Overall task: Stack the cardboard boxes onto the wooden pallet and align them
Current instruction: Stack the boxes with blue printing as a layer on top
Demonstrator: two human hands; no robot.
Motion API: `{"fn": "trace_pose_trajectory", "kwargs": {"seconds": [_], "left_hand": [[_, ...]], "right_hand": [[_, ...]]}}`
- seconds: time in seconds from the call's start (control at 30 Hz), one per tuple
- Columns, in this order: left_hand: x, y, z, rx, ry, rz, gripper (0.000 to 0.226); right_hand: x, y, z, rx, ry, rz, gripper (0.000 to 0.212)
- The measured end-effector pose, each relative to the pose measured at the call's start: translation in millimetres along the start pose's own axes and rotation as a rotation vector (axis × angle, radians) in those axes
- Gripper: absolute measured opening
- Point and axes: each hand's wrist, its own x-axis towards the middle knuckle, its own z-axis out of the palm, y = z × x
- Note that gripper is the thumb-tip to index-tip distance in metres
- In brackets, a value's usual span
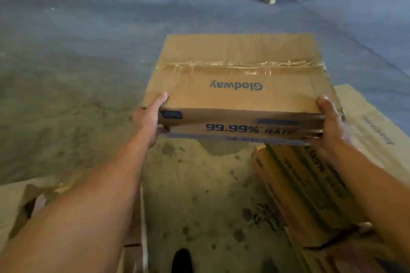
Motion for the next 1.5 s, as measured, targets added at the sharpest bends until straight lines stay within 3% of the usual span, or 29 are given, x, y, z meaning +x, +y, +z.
{"fn": "trace_pose_trajectory", "kwargs": {"seconds": [0.07,0.17,0.23,0.3,0.43,0.57,0.73,0.9,1.03,1.27,1.33,1.43,1.5], "left_hand": [[-17,-23,-50,0.006,0.073,-0.042,0.085],[-33,-65,-115,-0.007,0.166,-0.095,0.045],[-39,-93,-157,-0.005,0.235,-0.121,0.033],[-46,-119,-194,-0.001,0.283,-0.159,0.041],[-56,-174,-259,-0.025,0.365,-0.182,0.08],[-47,-217,-300,-0.023,0.462,-0.161,0.062],[-23,-250,-352,-0.011,0.625,-0.132,0.069],[2,-261,-405,-0.082,0.733,-0.087,0.096],[19,-268,-439,-0.104,0.789,-0.162,0.103],[34,-289,-454,-0.169,0.942,-0.216,0.084],[37,-294,-461,-0.183,0.97,-0.245,0.092],[41,-298,-473,-0.256,1.047,-0.222,0.121],[45,-302,-480,-0.285,1.076,-0.227,0.121]], "right_hand": [[-12,42,19,-0.041,-0.054,0.014,0.085],[-34,102,43,-0.125,-0.12,0.064,0.071],[-45,142,56,-0.189,-0.15,0.127,0.061],[-55,176,67,-0.227,-0.177,0.168,0.051],[-77,246,88,-0.289,-0.24,0.226,0.049],[-91,304,109,-0.321,-0.246,0.245,0.053],[-112,364,149,-0.36,-0.316,0.255,0.062],[-148,411,196,-0.35,-0.329,0.224,0.041],[-168,440,217,-0.348,-0.352,0.245,0.062],[-184,458,222,-0.369,-0.463,0.244,0.05],[-184,462,222,-0.394,-0.521,0.254,0.054],[-184,471,223,-0.45,-0.641,0.278,0.057],[-186,476,222,-0.499,-0.707,0.295,0.064]]}}
